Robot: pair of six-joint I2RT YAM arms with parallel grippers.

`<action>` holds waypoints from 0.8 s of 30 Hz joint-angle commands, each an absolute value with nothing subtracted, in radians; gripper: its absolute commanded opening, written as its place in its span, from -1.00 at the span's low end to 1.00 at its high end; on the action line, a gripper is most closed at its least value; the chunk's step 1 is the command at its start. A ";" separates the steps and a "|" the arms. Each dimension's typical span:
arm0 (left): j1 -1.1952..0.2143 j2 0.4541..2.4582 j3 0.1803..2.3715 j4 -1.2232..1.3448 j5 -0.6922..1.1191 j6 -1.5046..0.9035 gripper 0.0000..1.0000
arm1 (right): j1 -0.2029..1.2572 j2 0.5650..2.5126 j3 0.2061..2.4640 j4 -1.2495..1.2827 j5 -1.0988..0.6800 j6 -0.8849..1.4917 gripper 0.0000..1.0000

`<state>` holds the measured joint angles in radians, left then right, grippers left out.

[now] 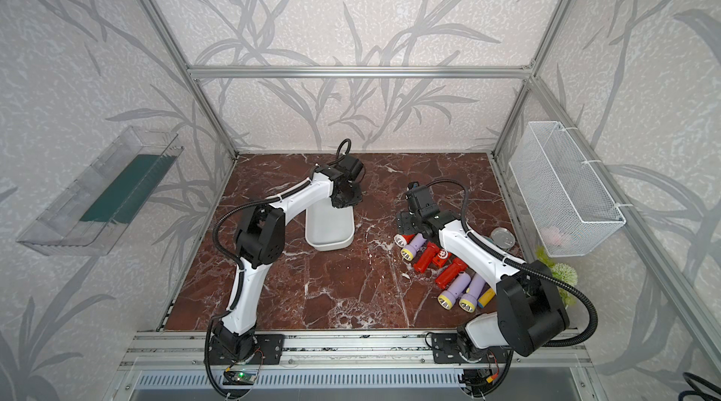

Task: Put the flashlights into the storage boxes
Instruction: Move the storage box to the center of the board.

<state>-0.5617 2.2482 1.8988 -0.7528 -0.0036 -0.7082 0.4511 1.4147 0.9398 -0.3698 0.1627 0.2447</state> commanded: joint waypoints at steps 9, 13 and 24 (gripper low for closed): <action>-0.642 2.246 1.902 -0.771 0.036 -0.674 -0.02 | 0.428 1.407 0.901 -0.416 0.079 0.318 0.72; -0.658 2.212 1.899 -0.761 0.007 -0.627 0.29 | 0.427 1.376 0.883 -0.415 0.076 0.323 0.88; -0.633 2.017 1.850 -0.769 -0.171 -0.541 0.57 | 0.427 1.341 0.901 -0.421 0.117 0.330 0.96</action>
